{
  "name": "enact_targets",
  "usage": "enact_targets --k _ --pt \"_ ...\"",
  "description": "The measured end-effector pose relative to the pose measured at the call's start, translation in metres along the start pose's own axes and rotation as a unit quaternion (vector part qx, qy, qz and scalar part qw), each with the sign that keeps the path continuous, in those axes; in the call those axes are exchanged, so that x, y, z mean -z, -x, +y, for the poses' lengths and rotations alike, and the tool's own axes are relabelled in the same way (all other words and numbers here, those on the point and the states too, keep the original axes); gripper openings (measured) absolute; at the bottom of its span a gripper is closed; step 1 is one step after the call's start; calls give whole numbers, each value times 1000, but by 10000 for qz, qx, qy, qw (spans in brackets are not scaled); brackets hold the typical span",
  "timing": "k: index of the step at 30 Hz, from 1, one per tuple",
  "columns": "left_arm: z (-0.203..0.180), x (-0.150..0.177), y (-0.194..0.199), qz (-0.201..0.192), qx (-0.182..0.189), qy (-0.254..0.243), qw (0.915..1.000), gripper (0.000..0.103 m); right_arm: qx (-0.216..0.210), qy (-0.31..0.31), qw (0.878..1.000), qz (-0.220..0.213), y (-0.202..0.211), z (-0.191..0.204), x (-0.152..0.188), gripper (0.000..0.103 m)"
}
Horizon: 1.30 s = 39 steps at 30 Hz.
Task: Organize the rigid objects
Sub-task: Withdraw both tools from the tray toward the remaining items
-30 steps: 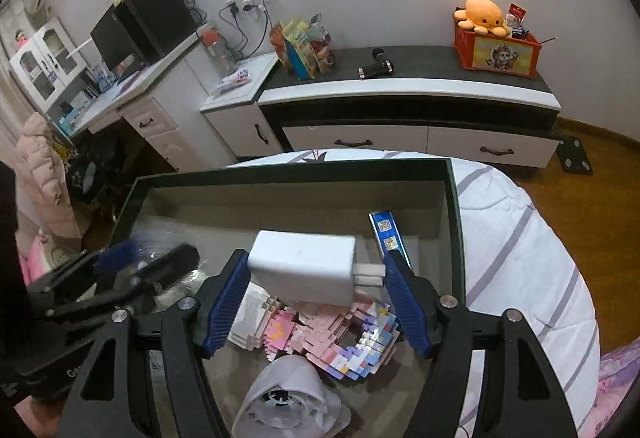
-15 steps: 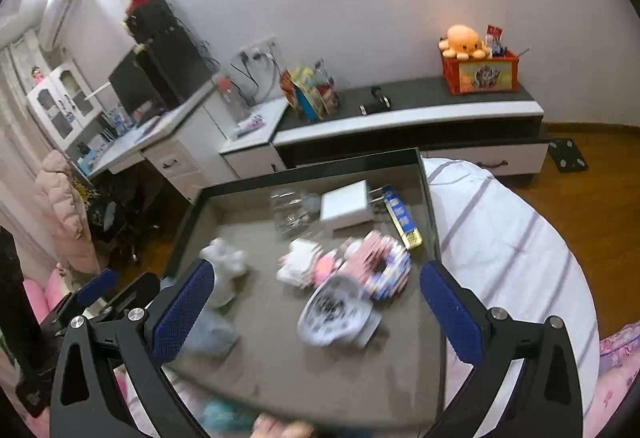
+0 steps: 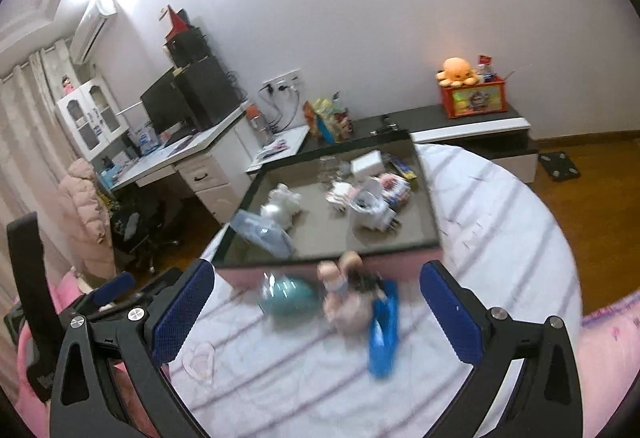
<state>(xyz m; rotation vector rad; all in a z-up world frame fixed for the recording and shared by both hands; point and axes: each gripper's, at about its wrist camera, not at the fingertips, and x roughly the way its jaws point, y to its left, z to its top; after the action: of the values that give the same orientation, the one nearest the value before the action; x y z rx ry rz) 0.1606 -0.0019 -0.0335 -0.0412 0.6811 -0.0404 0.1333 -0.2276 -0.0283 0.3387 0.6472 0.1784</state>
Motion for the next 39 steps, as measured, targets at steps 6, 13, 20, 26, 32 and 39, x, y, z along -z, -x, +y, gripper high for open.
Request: enact_targets --k 6,13,20,26,32,39 --pt "4 30 27 67 25 139 9999 103 286 58 9996 -58 35 -5 38 103" --pt "9 59 44 214 4 282 9994 103 339 104 9994 30 50 -12 59 103" --pt "8 69 62 144 -111 186 9997 103 308 177 9994 18 58 -9 68 103" --pt "8 70 76 14 -148 149 9998 103 300 318 9990 28 62 0 72 103" --pt "9 70 84 -47 -109 102 9999 103 320 471 9984 -14 67 10 74 103" --pt "9 70 86 -68 -110 99 9999 103 369 526 9979 -33 68 15 75 103"
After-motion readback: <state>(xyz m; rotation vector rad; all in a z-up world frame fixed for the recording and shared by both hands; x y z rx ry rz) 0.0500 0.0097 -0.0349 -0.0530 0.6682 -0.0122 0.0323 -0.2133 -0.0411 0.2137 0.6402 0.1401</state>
